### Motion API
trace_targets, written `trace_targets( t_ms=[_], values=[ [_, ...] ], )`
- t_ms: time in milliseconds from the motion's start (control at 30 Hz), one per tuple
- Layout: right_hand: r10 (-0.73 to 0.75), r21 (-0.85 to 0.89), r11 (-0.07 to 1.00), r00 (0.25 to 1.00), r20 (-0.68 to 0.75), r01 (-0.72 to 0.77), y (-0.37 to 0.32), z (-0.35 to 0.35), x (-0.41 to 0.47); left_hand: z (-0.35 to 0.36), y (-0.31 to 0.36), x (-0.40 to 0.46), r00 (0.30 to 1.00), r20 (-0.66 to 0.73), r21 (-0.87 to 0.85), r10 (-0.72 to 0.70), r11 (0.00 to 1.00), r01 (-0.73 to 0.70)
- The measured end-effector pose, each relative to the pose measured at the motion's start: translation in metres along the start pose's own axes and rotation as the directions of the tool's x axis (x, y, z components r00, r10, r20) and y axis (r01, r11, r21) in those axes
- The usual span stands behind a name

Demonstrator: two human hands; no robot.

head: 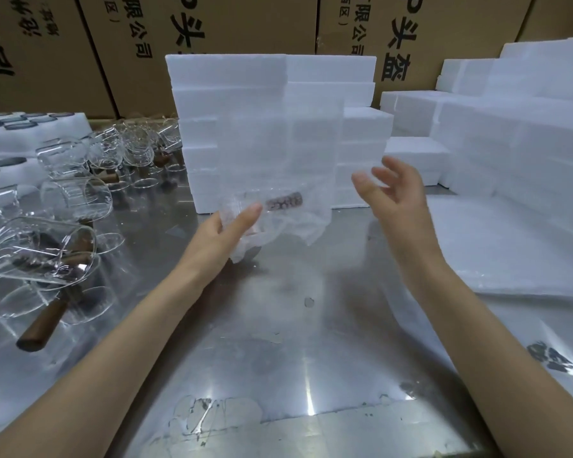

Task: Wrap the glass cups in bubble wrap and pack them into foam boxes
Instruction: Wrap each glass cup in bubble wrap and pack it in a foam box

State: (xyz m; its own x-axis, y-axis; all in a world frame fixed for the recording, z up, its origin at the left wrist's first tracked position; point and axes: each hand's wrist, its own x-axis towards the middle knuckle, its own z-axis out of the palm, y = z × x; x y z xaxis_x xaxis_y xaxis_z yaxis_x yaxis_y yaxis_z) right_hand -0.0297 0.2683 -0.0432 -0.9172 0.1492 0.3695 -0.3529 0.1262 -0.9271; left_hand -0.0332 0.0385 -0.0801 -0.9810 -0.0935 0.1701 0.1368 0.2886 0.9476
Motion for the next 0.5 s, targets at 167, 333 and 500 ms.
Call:
trace_targets(
  t_ms=[167, 333, 500],
  values=[
    [0.266, -0.112, 0.963, 0.926, 0.269, -0.244, 0.008, 0.004, -0.002, 0.007, 0.001, -0.006, 0.963, 0.258, -0.126, 0.076, 0.991, -0.044],
    [0.098, 0.005, 0.995, 0.986, 0.134, -0.099, 0.006, 0.005, 0.002, 0.012, -0.001, -0.011, 0.913, 0.385, -0.054, 0.133, 0.991, -0.121],
    [0.082, 0.017, 0.996, 0.992, 0.093, -0.084, 0.010, 0.012, -0.001, 0.019, -0.001, -0.012, 0.903, 0.414, 0.106, 0.116, 0.979, -0.174]
  ],
)
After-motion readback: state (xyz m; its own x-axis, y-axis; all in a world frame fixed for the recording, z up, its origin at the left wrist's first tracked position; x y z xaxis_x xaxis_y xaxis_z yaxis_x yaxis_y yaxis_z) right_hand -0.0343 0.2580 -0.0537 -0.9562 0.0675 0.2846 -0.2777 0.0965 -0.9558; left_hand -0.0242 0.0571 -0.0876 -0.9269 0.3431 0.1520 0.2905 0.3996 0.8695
